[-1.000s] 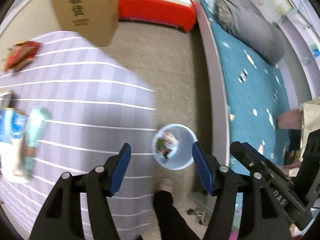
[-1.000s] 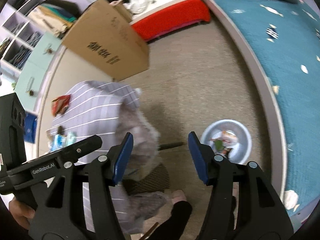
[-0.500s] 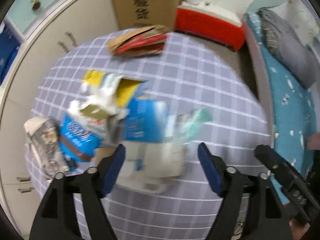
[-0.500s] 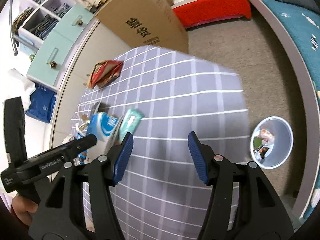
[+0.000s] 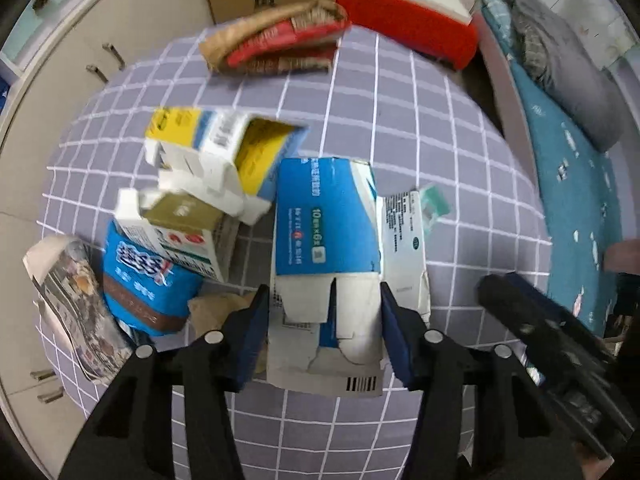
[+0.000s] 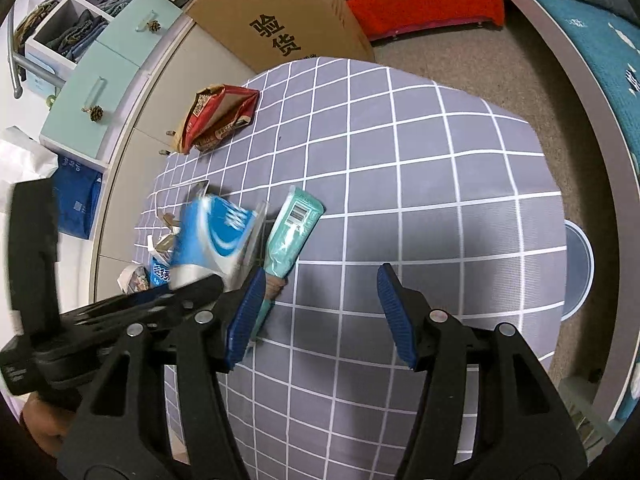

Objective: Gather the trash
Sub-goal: 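Grasp teal tube with right tool while left grasps blue-white medicine box, then carry tube and box over the bucket and open both tools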

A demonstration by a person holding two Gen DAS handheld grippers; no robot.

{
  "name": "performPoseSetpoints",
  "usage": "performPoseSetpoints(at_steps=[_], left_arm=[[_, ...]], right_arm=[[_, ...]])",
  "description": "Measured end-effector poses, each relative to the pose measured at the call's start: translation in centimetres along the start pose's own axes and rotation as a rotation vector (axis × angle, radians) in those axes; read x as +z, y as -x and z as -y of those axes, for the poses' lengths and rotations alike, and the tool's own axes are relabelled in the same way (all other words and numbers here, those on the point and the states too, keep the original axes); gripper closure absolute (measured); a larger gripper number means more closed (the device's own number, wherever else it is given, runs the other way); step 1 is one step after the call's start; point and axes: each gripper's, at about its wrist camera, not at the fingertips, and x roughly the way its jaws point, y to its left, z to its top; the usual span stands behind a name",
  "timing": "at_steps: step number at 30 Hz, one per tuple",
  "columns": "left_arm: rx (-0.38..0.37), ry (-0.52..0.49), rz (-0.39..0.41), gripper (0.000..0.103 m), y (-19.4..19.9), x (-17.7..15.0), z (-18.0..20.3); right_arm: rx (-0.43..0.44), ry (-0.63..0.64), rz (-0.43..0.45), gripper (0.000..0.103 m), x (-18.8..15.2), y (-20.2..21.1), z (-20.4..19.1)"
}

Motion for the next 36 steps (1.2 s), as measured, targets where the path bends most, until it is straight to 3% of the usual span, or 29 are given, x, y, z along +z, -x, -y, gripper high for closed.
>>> performPoseSetpoints(at_steps=[2, 8, 11, 15, 17, 18, 19, 26, 28, 36], left_arm=[[-0.048, 0.012, 0.039, 0.051, 1.3, 0.0, -0.7], [-0.052, 0.046, 0.165, 0.051, 5.2, -0.3, -2.7], [-0.018, 0.045, 0.187, 0.051, 5.9, -0.1, -2.9], [-0.001, 0.057, 0.175, 0.051, 5.6, 0.0, -3.6], [0.000, 0.059, 0.173, 0.051, 5.5, -0.3, -3.7], [-0.002, 0.057, 0.174, 0.051, 5.4, -0.4, -3.5], [-0.004, 0.054, 0.175, 0.051, 5.4, -0.3, -3.2], [-0.025, 0.022, 0.176, 0.051, 5.2, -0.6, -0.7], [-0.037, 0.013, 0.166, 0.051, 4.9, -0.6, 0.4], [-0.106, -0.022, 0.124, 0.051, 3.1, -0.1, 7.0]], right_arm=[[-0.007, 0.006, -0.010, 0.045, 0.0, -0.6, -0.5], [-0.023, 0.059, -0.038, 0.045, -0.1, -2.9, -3.1], [-0.055, 0.101, -0.053, 0.045, 0.0, -4.3, -4.4], [-0.172, 0.225, -0.052, 0.045, -0.5, -5.9, -6.7], [-0.215, 0.287, -0.046, 0.050, -0.7, -6.3, -7.4], [-0.242, 0.322, -0.036, 0.062, -0.8, -6.4, -7.6], [-0.250, 0.350, -0.030, 0.065, -1.0, -6.4, -7.7], [-0.182, 0.367, -0.054, 0.080, -1.2, -4.9, -5.4], [-0.125, 0.316, -0.058, 0.090, -0.9, -3.5, -3.8], [0.043, 0.083, -0.016, 0.090, 0.8, 1.9, 4.3]])
